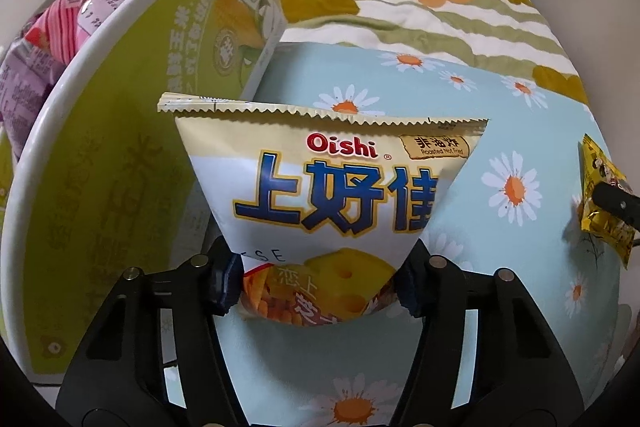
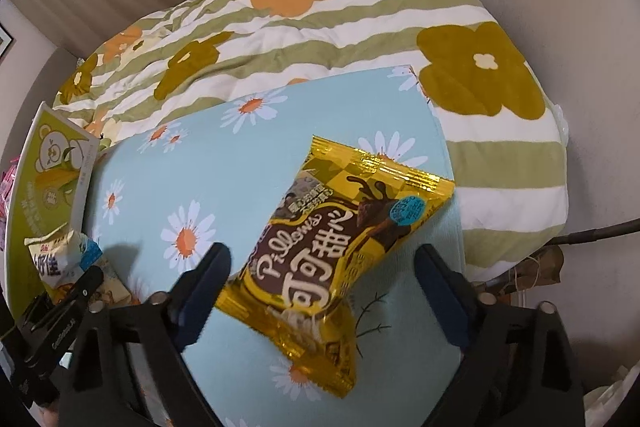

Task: Organize snacks
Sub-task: 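Grasp the Oishi bag with the left tool while the right tool grasps the gold Pillows bag, then carry both bags over the yellow box and release them inside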

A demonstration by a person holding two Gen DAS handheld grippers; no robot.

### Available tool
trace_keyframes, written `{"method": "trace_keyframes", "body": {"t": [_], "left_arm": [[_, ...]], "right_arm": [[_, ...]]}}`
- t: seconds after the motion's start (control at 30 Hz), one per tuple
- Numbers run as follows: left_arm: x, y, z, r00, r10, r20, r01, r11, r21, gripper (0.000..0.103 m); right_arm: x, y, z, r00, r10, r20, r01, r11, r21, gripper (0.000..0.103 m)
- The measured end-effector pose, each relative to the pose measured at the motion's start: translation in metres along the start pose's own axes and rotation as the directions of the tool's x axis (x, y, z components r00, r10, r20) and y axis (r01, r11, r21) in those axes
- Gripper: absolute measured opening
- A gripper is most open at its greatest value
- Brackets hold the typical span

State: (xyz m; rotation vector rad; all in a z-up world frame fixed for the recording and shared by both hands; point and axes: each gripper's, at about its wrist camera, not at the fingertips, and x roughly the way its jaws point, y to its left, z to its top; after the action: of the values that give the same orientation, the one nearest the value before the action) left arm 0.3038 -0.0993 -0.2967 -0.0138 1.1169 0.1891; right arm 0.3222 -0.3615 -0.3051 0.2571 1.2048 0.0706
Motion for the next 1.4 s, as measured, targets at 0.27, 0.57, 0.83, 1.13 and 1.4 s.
{"method": "trace_keyframes", "body": {"t": [0.27, 0.57, 0.83, 1.13, 1.4], "left_arm": [[-0.006, -0.009, 0.0, 0.998, -0.055, -0.026, 0.056, 0.998, 0.02, 0.051], [-0.022, -0.016, -0.002, 0.992, -0.122, -0.025, 0.122, 0.992, 0.04, 0.043], [-0.064, -0.007, 0.008, 0.983, -0.178, 0.035, 0.176, 0.983, 0.05, 0.04], [-0.149, 0.04, 0.043, 0.961, -0.213, 0.18, 0.212, 0.977, 0.023, 0.04], [-0.182, 0.124, 0.085, 0.951, -0.175, 0.256, 0.179, 0.984, 0.01, 0.04]], "right_arm": [[0.009, -0.004, 0.014, 0.998, 0.033, -0.049, -0.033, 0.999, -0.009, 0.056], [0.006, 0.008, 0.012, 0.998, 0.058, -0.029, -0.06, 0.996, -0.066, 0.043], [-0.034, 0.025, 0.012, 0.995, 0.089, 0.048, -0.083, 0.99, -0.114, 0.043], [-0.088, 0.076, 0.019, 0.974, 0.185, 0.127, -0.158, 0.967, -0.201, 0.043], [-0.119, 0.154, 0.018, 0.94, 0.286, 0.189, -0.225, 0.931, -0.287, 0.043]]}}
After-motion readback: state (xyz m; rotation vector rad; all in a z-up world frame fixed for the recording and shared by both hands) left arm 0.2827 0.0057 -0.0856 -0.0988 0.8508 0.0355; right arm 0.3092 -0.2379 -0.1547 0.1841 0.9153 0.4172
